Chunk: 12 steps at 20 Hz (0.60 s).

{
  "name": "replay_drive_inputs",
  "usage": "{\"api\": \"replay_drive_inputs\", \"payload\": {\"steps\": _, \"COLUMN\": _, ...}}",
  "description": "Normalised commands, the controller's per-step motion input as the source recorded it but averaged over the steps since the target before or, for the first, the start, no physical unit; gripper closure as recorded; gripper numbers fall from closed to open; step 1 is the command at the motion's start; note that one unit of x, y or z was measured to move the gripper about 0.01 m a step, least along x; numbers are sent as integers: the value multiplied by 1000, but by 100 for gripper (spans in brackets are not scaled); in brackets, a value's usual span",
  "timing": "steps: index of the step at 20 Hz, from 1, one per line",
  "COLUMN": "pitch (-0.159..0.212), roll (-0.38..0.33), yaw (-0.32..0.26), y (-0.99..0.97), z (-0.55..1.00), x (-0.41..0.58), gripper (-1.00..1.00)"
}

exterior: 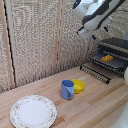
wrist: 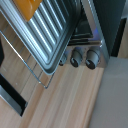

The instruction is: Kindly employ your clamp to softly take hold of the bread. Delicately rest it on the oven pan, verifying that it is even on the surface. Using your clamp and attentiveness, smoothly glide the pan into the oven and along the appropriate brackets, securing it in position.

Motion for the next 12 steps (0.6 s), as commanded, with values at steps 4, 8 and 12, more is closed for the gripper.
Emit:
{"api": "replay_drive_inputs", "payload": {"steps": 4, "pitch": 204, "roll": -219, "yaw": 268, "y": 0, "z": -236, "x": -61, "gripper": -100}}
{"api": "replay_drive_inputs", "payload": {"steps": 8, "pitch": 165, "roll": -234, "yaw": 277, "y": -14, "z": -325, "x": -4, "gripper": -100}}
{"api": "replay_drive_inputs", "payload": {"steps": 12, "pitch": 162, "roll": -255, "yaw": 264, "y": -43, "z": -380, "x": 0, "gripper": -100}}
